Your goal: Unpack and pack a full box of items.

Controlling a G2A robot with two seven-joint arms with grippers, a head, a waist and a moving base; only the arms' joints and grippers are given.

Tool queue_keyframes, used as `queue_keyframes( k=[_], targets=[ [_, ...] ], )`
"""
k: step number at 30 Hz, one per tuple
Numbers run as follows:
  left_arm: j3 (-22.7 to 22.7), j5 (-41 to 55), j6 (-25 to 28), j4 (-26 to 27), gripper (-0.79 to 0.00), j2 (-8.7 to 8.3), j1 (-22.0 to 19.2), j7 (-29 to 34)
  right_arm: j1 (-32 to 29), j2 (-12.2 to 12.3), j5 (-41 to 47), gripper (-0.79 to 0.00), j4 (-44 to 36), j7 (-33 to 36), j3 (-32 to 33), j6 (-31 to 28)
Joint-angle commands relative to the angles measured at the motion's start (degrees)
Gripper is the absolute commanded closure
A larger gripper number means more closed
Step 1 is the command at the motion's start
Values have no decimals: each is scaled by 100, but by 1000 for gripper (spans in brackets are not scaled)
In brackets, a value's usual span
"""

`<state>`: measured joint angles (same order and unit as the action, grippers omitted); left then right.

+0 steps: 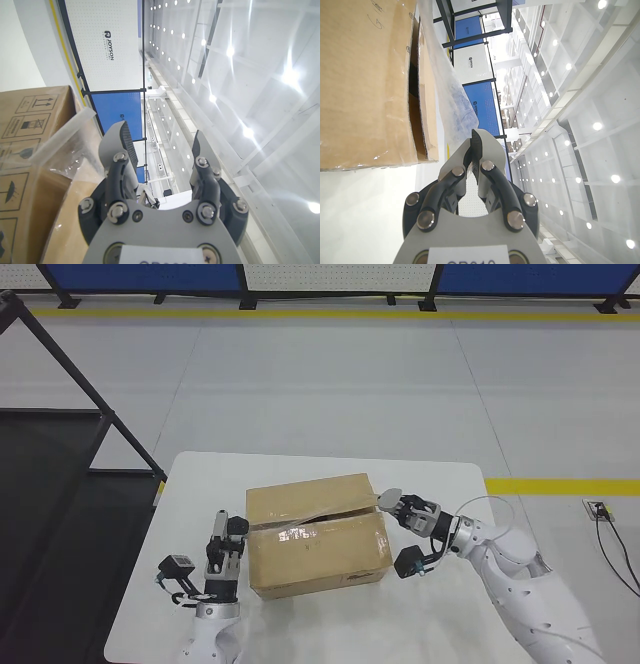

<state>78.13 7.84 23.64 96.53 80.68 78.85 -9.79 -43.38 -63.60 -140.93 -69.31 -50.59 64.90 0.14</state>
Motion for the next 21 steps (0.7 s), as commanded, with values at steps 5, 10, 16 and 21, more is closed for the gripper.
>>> queue_keyframes(
  k=[5, 10, 16, 21],
  targets=[
    [-67, -69, -144, -207, -323, 15, -125, 169, 4, 6, -5, 0, 13, -44, -47, -30],
    [-123, -128, -258, -362, -252, 32, -182, 217, 57, 0, 7, 0, 77, -78, -110, -42],
    [-179, -118, -369, -546, -123, 64, -309, 148, 102, 1, 16, 0, 150, -113, -148, -40],
    [-221, -98, -482, -618, -92, 90, -372, 101, 65, 15, 51, 0, 157, -126, -135, -5]
  ],
)
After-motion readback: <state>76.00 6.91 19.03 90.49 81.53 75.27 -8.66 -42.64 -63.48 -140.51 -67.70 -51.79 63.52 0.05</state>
